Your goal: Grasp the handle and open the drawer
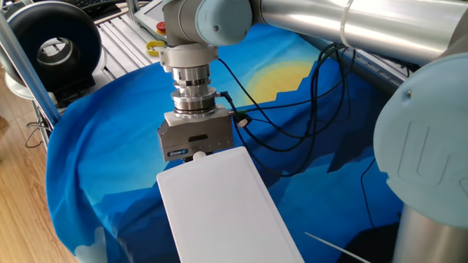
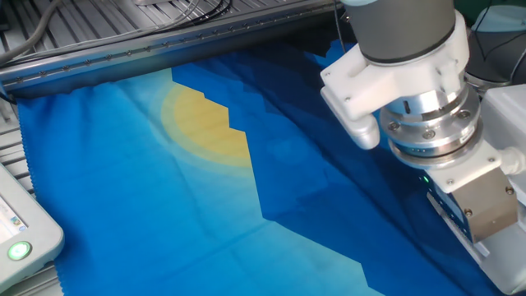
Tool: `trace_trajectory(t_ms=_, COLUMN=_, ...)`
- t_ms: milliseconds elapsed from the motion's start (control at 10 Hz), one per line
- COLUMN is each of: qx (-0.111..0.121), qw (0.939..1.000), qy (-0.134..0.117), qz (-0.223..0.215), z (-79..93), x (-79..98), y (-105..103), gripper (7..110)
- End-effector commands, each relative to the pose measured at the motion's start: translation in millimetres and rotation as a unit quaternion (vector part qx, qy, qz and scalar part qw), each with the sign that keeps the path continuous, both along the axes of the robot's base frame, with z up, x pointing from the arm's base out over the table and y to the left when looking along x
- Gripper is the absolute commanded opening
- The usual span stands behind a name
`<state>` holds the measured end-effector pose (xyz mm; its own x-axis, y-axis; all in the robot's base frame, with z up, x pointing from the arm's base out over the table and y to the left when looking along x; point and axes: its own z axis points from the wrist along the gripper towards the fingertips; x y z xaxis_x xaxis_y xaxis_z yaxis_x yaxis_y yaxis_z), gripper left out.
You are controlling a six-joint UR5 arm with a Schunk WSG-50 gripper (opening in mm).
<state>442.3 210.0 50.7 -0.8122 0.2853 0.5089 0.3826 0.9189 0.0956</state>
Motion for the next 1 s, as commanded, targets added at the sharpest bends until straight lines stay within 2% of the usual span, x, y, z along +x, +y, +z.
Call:
trace_trajectory(t_ms=0, qx=0.009, qw=0.9999, qy=-0.003, qz=-0.004, z=7.0, x=2.4, y=5, gripper=7)
trace_trajectory(t_ms=300, qx=0.01, qw=0.9999, qy=-0.007, qz=0.001, z=6.2, x=4.1, y=4, gripper=7)
trace_trajectory(t_ms=600, qx=-0.002, qw=0.999, qy=-0.031, qz=0.032, z=-2.0, x=9.4, y=-5, gripper=7)
trace_trajectory(t_ms=900, qx=-0.006, qw=0.9979, qy=-0.043, qz=0.047, z=-4.9, x=12.1, y=-3, gripper=7)
